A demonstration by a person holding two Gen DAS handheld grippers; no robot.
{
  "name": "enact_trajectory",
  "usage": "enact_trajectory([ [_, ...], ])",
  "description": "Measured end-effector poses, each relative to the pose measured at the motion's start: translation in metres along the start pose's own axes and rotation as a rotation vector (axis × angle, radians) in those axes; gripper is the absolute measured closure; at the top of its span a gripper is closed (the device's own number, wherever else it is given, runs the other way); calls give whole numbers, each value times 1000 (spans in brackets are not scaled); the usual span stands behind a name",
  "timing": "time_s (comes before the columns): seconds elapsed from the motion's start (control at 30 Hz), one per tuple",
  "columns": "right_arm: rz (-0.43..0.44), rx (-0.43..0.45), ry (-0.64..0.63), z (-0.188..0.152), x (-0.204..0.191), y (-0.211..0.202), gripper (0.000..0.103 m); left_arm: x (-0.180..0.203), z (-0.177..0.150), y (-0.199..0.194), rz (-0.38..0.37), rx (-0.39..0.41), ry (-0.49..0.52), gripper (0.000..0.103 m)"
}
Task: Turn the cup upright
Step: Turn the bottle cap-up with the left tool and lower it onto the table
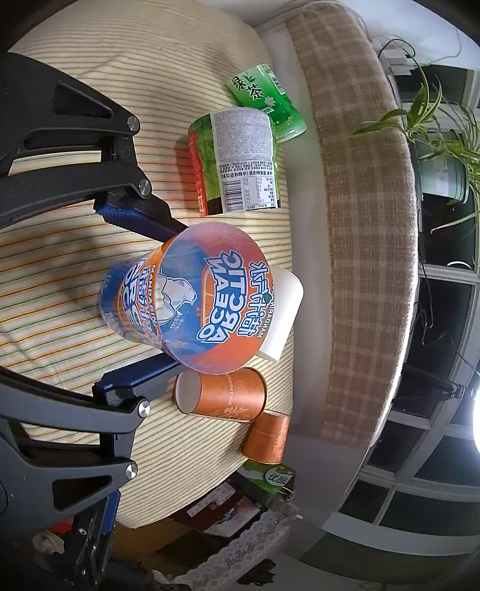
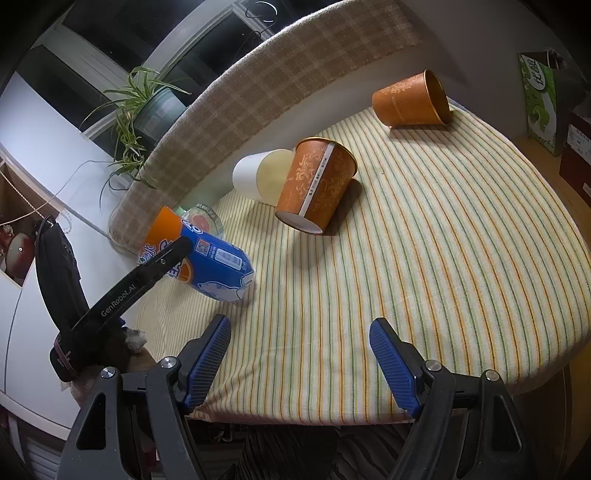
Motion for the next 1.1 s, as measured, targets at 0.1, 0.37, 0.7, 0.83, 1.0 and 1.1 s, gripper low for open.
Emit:
enact_trajectory([
  [0.1, -1, 1, 0, 0, 0, -1, 22, 3, -2, 2, -2, -6, 10, 41],
  [0.37, -3, 3, -1, 1, 0, -2, 22, 4, -2, 2, -12, -8, 12, 39],
  [0.7, -3, 2, -5, 1, 0, -3, 22, 4, -8, 4, -54, -25, -5, 24],
  [0.83, -8, 6, -10, 1, 0, -2, 22, 4, -12, 4, -71, -41, -12, 21],
  [1.0, -18, 15, -31, 3, -5, -1, 22, 0, -20, 3, -76, -59, -29, 21],
  [1.1, -24, 21, -46, 4, -8, -1, 22, -6, -26, 1, -75, -66, -44, 21],
])
Point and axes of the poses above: each gripper's, at about its wrist camera, not at the fingertips, and y roughly the way its jaws point, x to its right, z to its top, the point moved 7 cm from there along y, roughly the way its jaws point, and after that the axes turned 4 degrees about -z, right-handed, at the moved point
